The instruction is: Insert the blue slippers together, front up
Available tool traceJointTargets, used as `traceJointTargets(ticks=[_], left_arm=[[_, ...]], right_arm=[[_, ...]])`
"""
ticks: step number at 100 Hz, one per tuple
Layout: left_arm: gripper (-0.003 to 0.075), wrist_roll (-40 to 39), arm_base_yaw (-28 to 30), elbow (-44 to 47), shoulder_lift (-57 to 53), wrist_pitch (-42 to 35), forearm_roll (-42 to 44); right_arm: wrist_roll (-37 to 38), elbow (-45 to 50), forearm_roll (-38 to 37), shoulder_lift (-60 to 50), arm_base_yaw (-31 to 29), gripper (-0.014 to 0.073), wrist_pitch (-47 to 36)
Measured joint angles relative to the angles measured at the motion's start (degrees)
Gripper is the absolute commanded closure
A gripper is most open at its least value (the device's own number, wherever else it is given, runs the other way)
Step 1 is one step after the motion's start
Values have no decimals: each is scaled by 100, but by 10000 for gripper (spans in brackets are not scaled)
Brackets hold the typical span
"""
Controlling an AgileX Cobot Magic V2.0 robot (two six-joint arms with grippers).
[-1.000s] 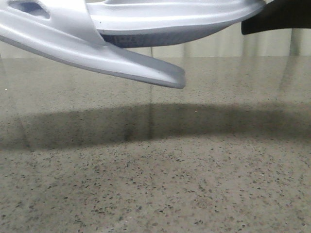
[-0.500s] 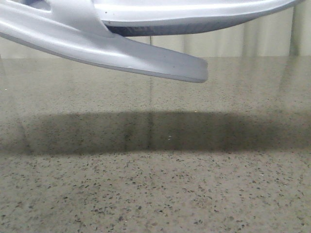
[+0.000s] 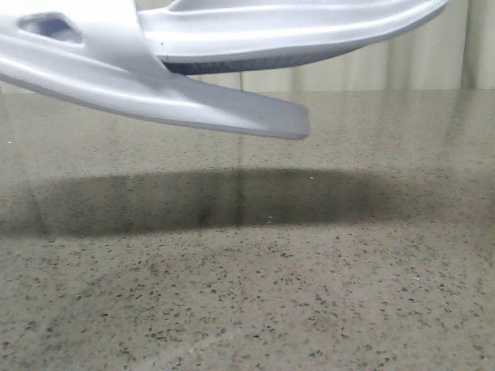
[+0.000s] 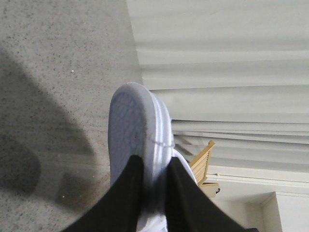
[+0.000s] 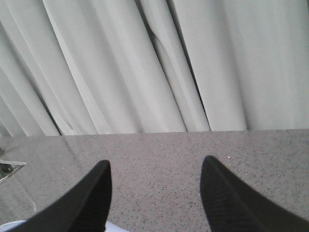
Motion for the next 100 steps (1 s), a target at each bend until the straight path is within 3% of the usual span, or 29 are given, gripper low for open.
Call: traceJointTargets(ticks=[45, 84, 100], left_arm=[[704, 843, 0, -19, 1221, 305, -10], [701, 1066, 0, -19, 1388, 341, -9], [622, 1277, 0, -19, 1388, 341, -9]], right_arm=[[0, 0, -19, 0, 0, 239, 309], [0, 73, -19, 0, 0, 239, 330], [0, 73, -19, 0, 0, 239, 330]])
